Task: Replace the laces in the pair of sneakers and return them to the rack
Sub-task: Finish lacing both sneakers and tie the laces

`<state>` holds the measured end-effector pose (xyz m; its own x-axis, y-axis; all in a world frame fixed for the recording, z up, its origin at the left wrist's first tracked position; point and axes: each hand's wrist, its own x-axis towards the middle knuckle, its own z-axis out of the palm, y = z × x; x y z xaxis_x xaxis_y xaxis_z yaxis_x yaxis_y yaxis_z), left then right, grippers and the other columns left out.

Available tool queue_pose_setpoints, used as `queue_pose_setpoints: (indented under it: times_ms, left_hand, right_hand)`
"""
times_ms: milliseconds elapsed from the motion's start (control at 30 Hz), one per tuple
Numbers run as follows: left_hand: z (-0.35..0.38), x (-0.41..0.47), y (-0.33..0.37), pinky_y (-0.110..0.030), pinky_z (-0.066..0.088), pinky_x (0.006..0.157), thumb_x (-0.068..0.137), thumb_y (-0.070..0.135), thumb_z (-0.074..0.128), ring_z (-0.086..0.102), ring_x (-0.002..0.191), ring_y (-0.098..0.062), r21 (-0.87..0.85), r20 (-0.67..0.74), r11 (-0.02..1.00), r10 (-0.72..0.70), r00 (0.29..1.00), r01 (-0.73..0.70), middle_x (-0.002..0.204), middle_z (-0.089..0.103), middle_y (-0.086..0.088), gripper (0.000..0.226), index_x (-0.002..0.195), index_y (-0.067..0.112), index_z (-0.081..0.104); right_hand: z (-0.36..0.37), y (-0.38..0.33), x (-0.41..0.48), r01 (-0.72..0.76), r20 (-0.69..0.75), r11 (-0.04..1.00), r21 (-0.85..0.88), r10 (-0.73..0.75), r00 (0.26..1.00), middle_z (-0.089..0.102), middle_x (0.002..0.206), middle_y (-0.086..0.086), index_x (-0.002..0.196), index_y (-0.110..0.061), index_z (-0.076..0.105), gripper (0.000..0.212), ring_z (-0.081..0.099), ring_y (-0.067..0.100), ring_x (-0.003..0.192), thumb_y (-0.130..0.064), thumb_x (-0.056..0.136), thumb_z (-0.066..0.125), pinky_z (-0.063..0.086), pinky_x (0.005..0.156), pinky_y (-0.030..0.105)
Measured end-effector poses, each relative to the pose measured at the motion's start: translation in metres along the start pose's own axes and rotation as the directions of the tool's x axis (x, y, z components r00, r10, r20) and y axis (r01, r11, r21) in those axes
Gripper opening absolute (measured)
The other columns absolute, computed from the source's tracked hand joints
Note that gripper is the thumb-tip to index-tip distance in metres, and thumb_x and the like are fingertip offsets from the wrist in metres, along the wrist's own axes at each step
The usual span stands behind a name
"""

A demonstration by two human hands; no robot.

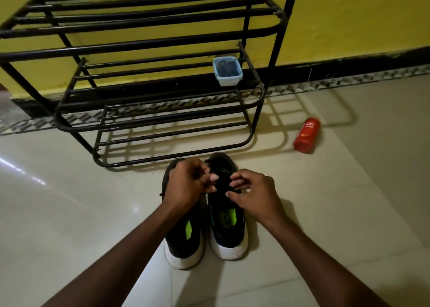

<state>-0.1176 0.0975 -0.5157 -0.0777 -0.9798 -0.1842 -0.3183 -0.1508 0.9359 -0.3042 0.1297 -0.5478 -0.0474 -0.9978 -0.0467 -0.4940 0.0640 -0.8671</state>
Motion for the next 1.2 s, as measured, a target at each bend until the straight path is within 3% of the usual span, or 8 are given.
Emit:
queue_pose_setpoints:
  times_ms: [100, 167, 300, 433, 567, 833, 1100, 1200]
  left_hand:
    - [0.013, -0.002, -0.003, -0.042, 0.063, 0.069, 0.086, -0.011, 0.070, 0.075, 0.072, -0.034, -0.096, 0.052, 0.994, -0.046, 0.998, 0.051, 0.080, 0.071, -0.024, 0.015, 0.079, -0.004, 0.058]
    - [0.020, -0.004, -0.006, -0.038, 0.063, 0.068, 0.084, -0.011, 0.072, 0.075, 0.074, -0.035, -0.109, 0.072, 0.989, -0.098, 0.993, 0.105, 0.083, 0.071, -0.025, 0.014, 0.082, -0.008, 0.058]
    - [0.031, -0.003, -0.012, -0.029, 0.060, 0.064, 0.085, -0.006, 0.072, 0.076, 0.076, -0.032, -0.145, 0.083, 0.972, -0.174, 0.981, 0.185, 0.083, 0.072, -0.019, 0.015, 0.082, -0.005, 0.058]
    - [0.037, -0.002, -0.014, -0.034, 0.061, 0.066, 0.085, -0.007, 0.073, 0.074, 0.071, -0.031, -0.115, 0.061, 0.977, -0.175, 0.983, 0.181, 0.076, 0.070, -0.014, 0.019, 0.078, 0.000, 0.057]
    - [0.040, 0.003, -0.014, -0.042, 0.063, 0.073, 0.081, -0.007, 0.077, 0.074, 0.069, -0.032, -0.068, 0.059, 0.982, -0.173, 0.983, 0.177, 0.072, 0.069, -0.013, 0.016, 0.081, 0.002, 0.063]
    - [0.048, 0.002, -0.018, -0.038, 0.063, 0.076, 0.085, 0.010, 0.080, 0.074, 0.071, -0.021, 0.077, 0.055, 0.987, -0.146, 0.988, 0.142, 0.079, 0.077, -0.006, 0.005, 0.082, 0.009, 0.076]
    - [0.051, -0.002, -0.012, -0.013, 0.051, 0.056, 0.090, 0.015, 0.075, 0.065, 0.055, 0.002, 0.233, -0.010, 0.969, -0.080, 0.997, 0.080, 0.066, 0.071, 0.006, 0.009, 0.081, 0.017, 0.075]
    - [0.052, -0.003, -0.012, -0.008, 0.048, 0.054, 0.090, 0.016, 0.075, 0.065, 0.055, 0.004, 0.287, -0.002, 0.957, -0.052, 0.999, 0.051, 0.066, 0.071, 0.010, 0.010, 0.081, 0.020, 0.075]
  right_hand:
    - [0.001, 0.008, -0.004, -0.079, -0.078, 0.988, 0.136, 0.090, 0.993, 0.076, 0.083, -0.007, 0.099, -0.016, 0.074, 0.025, 0.072, 0.000, 0.074, -0.008, 0.076, 0.082, 0.059, 0.075, 0.021]
    - [0.001, 0.015, -0.005, -0.131, -0.107, 0.967, 0.217, 0.157, 0.982, 0.076, 0.081, -0.005, 0.096, -0.014, 0.075, 0.020, 0.073, 0.003, 0.075, -0.006, 0.078, 0.080, 0.060, 0.073, 0.024]
    - [-0.004, 0.022, -0.006, -0.222, -0.039, 0.861, 0.458, 0.269, 0.962, 0.078, 0.081, 0.003, 0.093, -0.009, 0.074, 0.013, 0.075, 0.015, 0.076, -0.001, 0.083, 0.077, 0.058, 0.062, 0.031]
    - [-0.005, 0.025, -0.008, -0.270, 0.017, 0.733, 0.624, 0.332, 0.943, 0.077, 0.086, 0.011, 0.096, -0.003, 0.073, 0.013, 0.075, 0.019, 0.081, 0.000, 0.084, 0.076, 0.056, 0.062, 0.029]
    - [-0.003, 0.027, -0.008, -0.287, 0.043, 0.698, 0.656, 0.345, 0.937, 0.077, 0.089, 0.011, 0.096, -0.004, 0.072, 0.013, 0.074, 0.021, 0.086, -0.001, 0.084, 0.077, 0.056, 0.065, 0.030]
    - [-0.005, 0.024, -0.008, -0.299, 0.061, 0.710, 0.637, 0.340, 0.939, 0.077, 0.089, 0.009, 0.095, -0.007, 0.072, 0.012, 0.074, 0.019, 0.086, -0.002, 0.085, 0.076, 0.055, 0.066, 0.029]
    - [-0.002, 0.023, -0.010, -0.284, 0.027, 0.739, 0.611, 0.339, 0.941, 0.077, 0.088, 0.007, 0.094, -0.008, 0.072, 0.012, 0.075, 0.021, 0.089, -0.002, 0.085, 0.076, 0.060, 0.070, 0.034]
    - [-0.002, 0.023, -0.010, -0.281, 0.029, 0.737, 0.615, 0.336, 0.941, 0.077, 0.088, 0.007, 0.094, -0.008, 0.072, 0.012, 0.075, 0.022, 0.090, -0.002, 0.085, 0.076, 0.061, 0.072, 0.035]
